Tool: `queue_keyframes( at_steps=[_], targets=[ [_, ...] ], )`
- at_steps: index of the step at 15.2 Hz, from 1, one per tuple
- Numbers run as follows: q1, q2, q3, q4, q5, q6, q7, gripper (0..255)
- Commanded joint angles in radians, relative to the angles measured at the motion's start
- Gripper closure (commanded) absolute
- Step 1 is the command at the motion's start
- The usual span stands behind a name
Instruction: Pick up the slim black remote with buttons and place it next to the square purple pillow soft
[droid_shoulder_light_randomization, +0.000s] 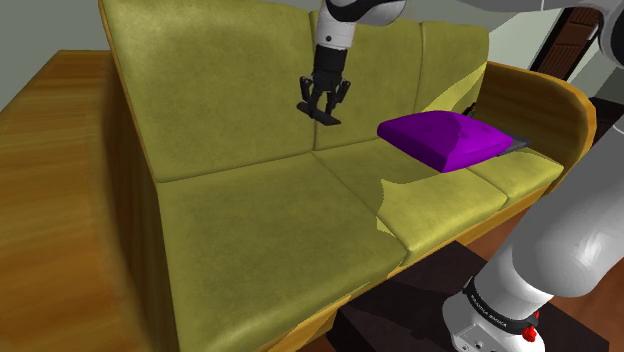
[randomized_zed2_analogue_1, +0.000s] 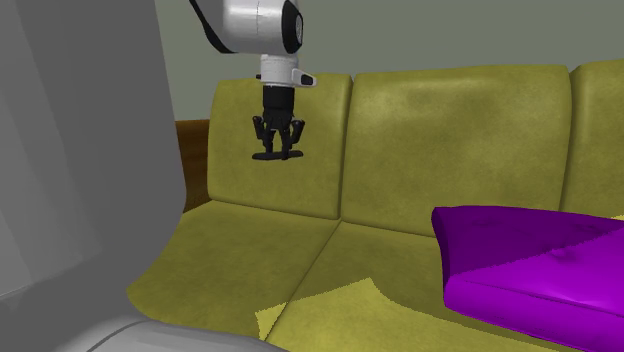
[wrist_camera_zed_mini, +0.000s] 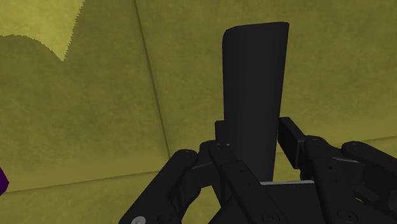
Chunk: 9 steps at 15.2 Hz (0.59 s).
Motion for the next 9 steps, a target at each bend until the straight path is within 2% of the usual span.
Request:
queue_keyframes(
  at_steps=[1, 9],
  targets=[
    [-0.001, -0.001, -0.001, 0.014, 0.0, -0.015, -0.001, 255],
    [-0.072, -0.194, -0.095, -0.195, 0.001, -0.011, -0.167, 255]
  ],
)
